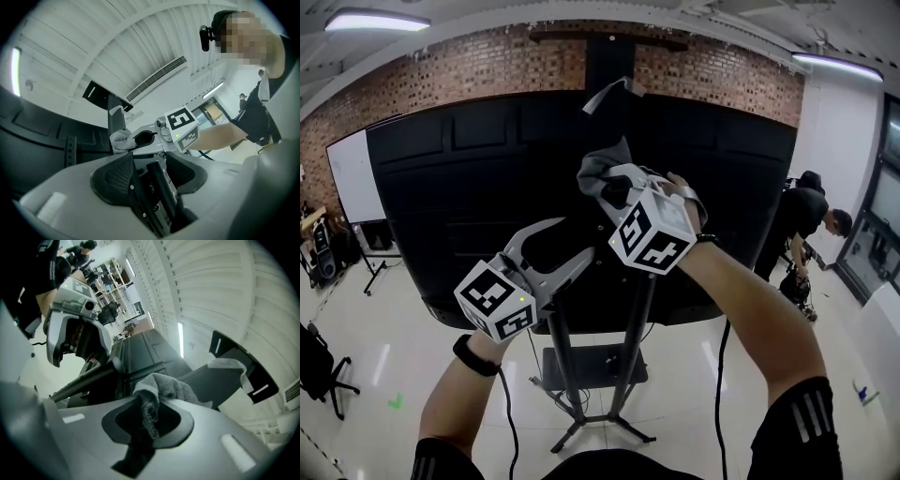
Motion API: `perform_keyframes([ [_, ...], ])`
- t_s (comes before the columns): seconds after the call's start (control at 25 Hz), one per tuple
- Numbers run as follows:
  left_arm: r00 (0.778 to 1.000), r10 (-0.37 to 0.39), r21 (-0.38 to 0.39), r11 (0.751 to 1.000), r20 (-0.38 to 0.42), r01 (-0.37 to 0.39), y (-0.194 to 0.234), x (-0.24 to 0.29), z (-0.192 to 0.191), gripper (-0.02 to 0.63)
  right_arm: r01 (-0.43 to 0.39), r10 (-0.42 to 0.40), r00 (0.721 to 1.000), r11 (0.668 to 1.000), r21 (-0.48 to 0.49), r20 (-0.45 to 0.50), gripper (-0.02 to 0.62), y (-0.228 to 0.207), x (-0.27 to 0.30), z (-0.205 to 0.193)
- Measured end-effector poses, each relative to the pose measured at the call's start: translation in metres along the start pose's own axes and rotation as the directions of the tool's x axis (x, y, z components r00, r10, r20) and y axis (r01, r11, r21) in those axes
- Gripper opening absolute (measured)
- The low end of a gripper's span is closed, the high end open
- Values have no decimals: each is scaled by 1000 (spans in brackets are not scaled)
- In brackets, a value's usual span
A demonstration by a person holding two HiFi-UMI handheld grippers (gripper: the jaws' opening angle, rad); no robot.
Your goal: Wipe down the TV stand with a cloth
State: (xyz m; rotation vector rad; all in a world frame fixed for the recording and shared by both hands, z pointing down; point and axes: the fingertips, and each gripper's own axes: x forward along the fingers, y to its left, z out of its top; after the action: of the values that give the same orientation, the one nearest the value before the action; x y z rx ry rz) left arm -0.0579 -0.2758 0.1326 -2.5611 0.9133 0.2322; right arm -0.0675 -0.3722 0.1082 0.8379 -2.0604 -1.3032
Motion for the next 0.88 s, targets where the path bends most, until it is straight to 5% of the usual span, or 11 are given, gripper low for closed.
perform_keyframes([
  [0.44, 998, 17, -22, 1000, -53, -19, -17, -24, -52, 244, -42, 5, 986, 975, -219, -166, 54, 82, 13, -33],
  [0.88, 996, 19, -80, 996, -88, -26, -26, -45, -95, 243, -106, 27, 953, 962, -250, -301, 54, 150, 22, -60],
])
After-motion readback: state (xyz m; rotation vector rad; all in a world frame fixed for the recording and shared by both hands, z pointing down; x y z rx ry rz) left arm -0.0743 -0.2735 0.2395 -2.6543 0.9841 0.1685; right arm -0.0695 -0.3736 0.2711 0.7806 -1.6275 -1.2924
